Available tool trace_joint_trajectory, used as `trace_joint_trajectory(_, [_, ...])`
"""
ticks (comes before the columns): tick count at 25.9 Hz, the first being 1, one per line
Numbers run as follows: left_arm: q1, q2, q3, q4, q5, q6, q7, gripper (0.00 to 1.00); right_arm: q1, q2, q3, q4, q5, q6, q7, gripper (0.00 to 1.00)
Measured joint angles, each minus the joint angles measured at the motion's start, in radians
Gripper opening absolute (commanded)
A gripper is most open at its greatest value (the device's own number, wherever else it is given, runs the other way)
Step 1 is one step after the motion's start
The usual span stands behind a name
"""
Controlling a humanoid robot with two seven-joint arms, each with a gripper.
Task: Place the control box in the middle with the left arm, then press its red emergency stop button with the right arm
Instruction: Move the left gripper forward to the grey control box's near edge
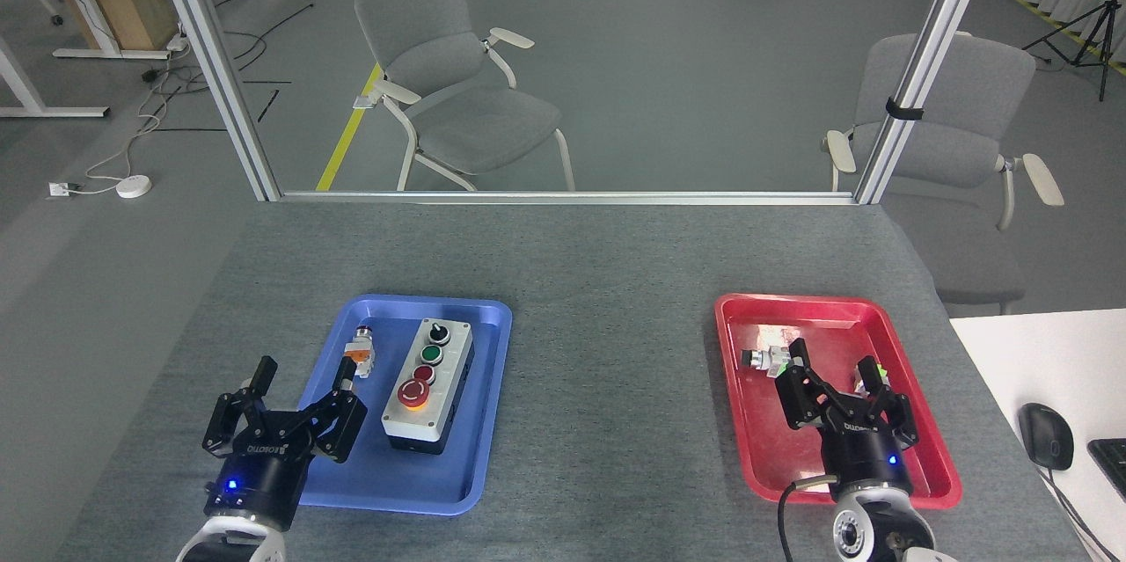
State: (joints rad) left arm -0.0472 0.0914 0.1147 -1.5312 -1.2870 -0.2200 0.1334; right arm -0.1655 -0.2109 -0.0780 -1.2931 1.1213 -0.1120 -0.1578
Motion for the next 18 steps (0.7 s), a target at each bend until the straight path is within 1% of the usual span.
trace_joint_trajectory(9, [0.005, -0.012, 0.0, -0.01, 0.004, 0.0, 0.01, 0.99, -0.001, -0.007, -0.003, 0.0, 0.0, 0.0, 0.0, 1.0])
trace_joint_trajectory(13, [0.011, -0.026, 0.0, -0.023, 0.052, -0.002, 0.012, 0.99, 0.001, -0.008, -0.001, 0.0, 0.0, 0.001, 0.003, 1.0])
trace_joint_trajectory(15, [0.019, -0.032, 0.0, -0.028, 0.082, -0.017, 0.013, 0.99, 0.002, -0.007, -0.001, 0.0, 0.0, 0.0, 0.003, 1.0])
trace_joint_trajectory(18, [0.043, -0.034, -0.001, -0.035, 0.101, -0.066, 0.014, 0.99, 0.003, -0.008, 0.0, 0.0, 0.0, -0.001, 0.003, 1.0])
